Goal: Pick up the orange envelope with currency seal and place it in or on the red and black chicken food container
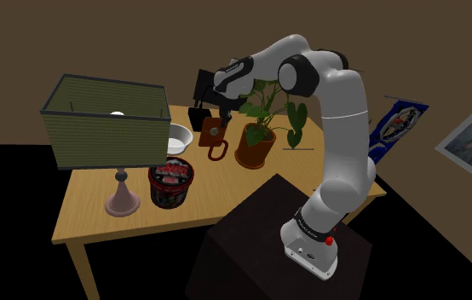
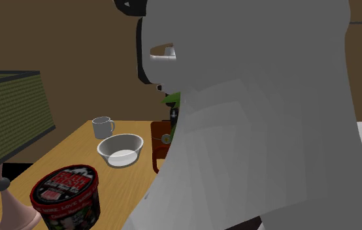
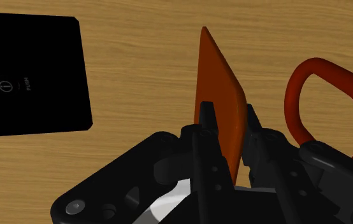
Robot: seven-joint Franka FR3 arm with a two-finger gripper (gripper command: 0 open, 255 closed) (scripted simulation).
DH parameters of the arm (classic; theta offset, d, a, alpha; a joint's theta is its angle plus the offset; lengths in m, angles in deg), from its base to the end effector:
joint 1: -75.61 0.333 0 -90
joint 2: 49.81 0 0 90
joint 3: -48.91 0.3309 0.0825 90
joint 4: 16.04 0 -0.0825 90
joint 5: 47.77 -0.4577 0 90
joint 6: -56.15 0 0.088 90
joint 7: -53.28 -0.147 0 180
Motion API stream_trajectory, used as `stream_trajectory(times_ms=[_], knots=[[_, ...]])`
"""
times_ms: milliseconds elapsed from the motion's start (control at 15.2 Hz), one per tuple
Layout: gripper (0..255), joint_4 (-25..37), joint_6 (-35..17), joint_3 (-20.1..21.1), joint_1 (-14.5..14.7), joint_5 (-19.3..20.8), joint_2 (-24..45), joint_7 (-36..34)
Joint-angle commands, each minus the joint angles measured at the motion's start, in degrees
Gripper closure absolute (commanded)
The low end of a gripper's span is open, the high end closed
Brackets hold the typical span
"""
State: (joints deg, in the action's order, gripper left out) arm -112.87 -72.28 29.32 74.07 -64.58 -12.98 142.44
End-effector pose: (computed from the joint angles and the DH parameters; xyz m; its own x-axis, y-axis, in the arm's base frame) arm 0.6947 -0.2367 0.1603 0.4915 0.8707 0.0174 0.8703 -0.4904 -0.0451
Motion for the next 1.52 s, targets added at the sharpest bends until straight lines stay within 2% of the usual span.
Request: stream_trajectory(times_ms=[0,1452], knots=[[255,0.0,0.0,0.0,0.0,0.0,0.0,0.0],[255,3.5,11.7,-2.4,1.4,3.8,-8.6,-2.5]])
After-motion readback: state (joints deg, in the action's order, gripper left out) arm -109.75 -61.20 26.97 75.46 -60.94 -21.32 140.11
